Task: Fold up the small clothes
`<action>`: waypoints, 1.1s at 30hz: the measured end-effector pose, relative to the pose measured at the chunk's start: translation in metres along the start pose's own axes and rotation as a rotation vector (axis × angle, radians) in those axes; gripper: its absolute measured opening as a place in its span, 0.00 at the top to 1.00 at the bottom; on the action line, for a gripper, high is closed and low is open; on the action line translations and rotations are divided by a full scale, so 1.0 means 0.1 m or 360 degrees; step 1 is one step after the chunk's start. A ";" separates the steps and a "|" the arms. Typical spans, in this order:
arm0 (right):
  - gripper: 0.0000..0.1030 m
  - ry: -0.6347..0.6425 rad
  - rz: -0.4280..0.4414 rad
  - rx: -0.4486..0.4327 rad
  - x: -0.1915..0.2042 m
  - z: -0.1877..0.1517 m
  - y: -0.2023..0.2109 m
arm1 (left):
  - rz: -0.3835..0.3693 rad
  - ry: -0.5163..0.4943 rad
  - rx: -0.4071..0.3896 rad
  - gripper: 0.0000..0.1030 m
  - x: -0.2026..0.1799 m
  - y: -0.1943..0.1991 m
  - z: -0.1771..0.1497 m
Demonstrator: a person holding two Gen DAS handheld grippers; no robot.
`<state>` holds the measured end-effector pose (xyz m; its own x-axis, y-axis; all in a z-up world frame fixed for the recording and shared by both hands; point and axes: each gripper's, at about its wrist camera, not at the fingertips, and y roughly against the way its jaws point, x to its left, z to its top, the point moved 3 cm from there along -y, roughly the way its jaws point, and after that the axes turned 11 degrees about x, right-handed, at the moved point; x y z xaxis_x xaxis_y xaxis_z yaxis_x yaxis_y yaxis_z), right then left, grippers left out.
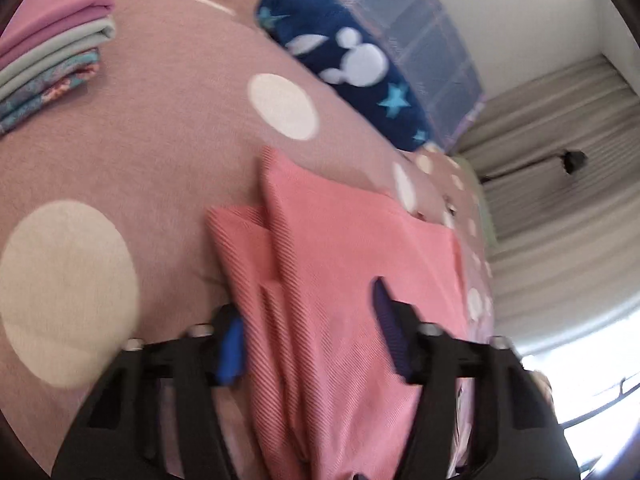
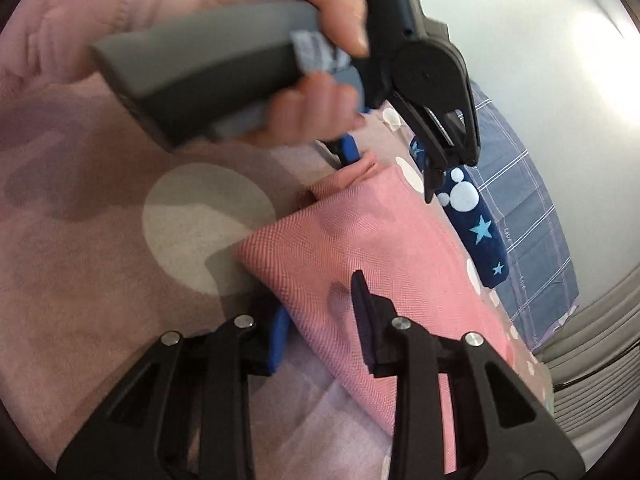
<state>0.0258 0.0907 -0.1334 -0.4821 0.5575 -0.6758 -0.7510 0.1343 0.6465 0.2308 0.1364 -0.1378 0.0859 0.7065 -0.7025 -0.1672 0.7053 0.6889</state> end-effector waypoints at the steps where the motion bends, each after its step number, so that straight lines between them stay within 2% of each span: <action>1: 0.71 0.0014 -0.0018 -0.0009 0.02 0.03 -0.01 | 0.0019 0.0057 0.0010 0.78 0.03 -0.01 0.04; 3: 0.73 0.0034 -0.0022 -0.0019 0.01 0.08 -0.04 | -0.0012 0.0139 0.0035 0.87 0.06 -0.03 0.09; 4: 0.80 0.0036 -0.0001 -0.0015 0.00 0.08 -0.06 | -0.0016 0.0140 0.0030 0.88 0.06 -0.01 0.10; 5: 0.81 0.0035 0.0017 -0.0013 -0.01 0.08 -0.06 | -0.0008 0.0117 0.0015 0.88 0.02 0.01 0.10; 6: 0.89 0.0024 0.0014 -0.0024 -0.03 0.07 -0.06 | 0.0002 0.0081 -0.0009 0.88 -0.04 0.03 0.09; 7: 0.92 0.0012 0.0009 -0.0037 -0.05 0.05 -0.05 | 0.0002 0.0041 -0.0035 0.88 -0.13 0.06 0.09; 13: 0.95 -0.0180 0.0066 -0.0169 -0.38 -0.08 0.17 | 0.0064 -0.0078 -0.0101 0.90 -0.55 0.23 0.13; 17: 0.95 -0.0388 0.0106 -0.0188 -0.71 -0.25 0.27 | 0.0164 -0.0164 -0.0118 0.90 -0.83 0.21 0.14; 20: 0.95 -0.0570 0.0161 -0.0177 -0.98 -0.43 0.33 | 0.0175 -0.0177 -0.0127 0.91 -1.01 0.19 0.15; 27: 0.96 -0.1006 0.0451 -0.0151 -1.64 -0.85 0.22 | 0.0274 -0.0260 -0.0155 0.91 -1.53 -0.02 0.16; 30: 0.96 -0.1062 0.0452 -0.0162 -1.73 -0.99 0.19 | 0.0292 -0.0271 -0.0140 0.91 -1.69 -0.16 0.17; 33: 0.96 -0.1159 0.0510 -0.0178 -1.84 -1.17 0.18 | 0.0330 -0.0312 -0.0117 0.91 -1.91 -0.33 0.15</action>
<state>0.0482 -0.1053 -0.0390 -0.2955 0.9546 -0.0380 -0.6855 -0.1842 0.7044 0.2348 -0.0209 -0.0241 0.2293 0.8380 -0.4951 -0.2709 0.5435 0.7945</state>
